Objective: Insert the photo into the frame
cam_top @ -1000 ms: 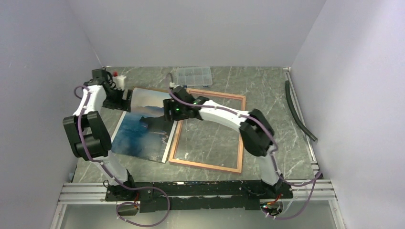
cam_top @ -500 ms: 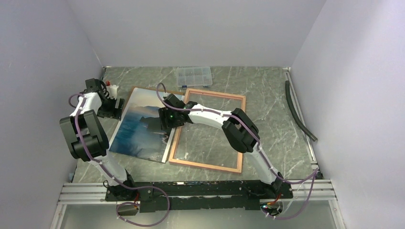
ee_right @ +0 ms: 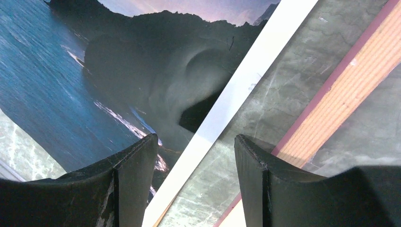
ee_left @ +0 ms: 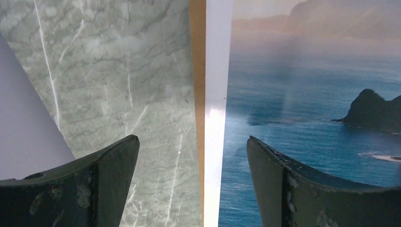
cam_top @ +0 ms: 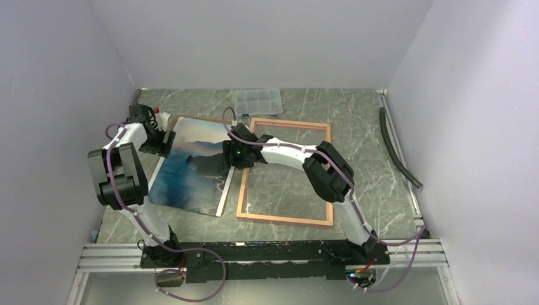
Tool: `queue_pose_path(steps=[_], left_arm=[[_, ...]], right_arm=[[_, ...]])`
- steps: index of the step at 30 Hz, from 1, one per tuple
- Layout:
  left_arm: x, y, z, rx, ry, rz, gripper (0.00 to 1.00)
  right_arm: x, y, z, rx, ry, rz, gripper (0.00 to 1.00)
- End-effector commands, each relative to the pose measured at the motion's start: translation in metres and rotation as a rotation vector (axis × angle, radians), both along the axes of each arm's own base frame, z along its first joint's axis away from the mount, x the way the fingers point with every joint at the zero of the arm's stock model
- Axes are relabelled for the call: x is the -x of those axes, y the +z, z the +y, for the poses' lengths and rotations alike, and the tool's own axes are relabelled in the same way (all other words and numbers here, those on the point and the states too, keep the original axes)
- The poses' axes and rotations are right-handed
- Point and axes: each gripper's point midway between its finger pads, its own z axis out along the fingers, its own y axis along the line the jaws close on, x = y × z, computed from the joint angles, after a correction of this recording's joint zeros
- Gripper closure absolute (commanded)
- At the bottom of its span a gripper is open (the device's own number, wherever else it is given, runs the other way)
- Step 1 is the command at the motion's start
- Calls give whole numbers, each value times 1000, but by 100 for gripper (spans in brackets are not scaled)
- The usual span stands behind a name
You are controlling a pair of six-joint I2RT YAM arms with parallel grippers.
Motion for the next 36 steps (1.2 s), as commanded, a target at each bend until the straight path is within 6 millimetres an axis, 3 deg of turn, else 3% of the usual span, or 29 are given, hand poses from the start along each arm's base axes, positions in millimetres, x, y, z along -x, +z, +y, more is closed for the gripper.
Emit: queue_pose_path(steps=[1, 10, 16, 21, 30, 36], left_arm=[[-10, -6, -2, -37, -26, -24, 11], [4, -34, -20, -10, -57, 36, 17], [11, -43, -33, 57, -66, 75, 23], [16, -49, -36, 76, -74, 101, 28], [17, -49, -38, 84, -83, 110, 32], [18, -48, -37, 76, -89, 109, 33]], right_arm=[[-4, 5, -4, -30, -44, 33, 36], [-12, 2, 7, -90, -128, 100, 35], [-16, 12, 30, -232, -140, 157, 35], [-20, 35, 45, -348, -112, 152, 36], [-17, 95, 56, -540, -37, 76, 36], [-11, 111, 52, -565, -19, 53, 37]])
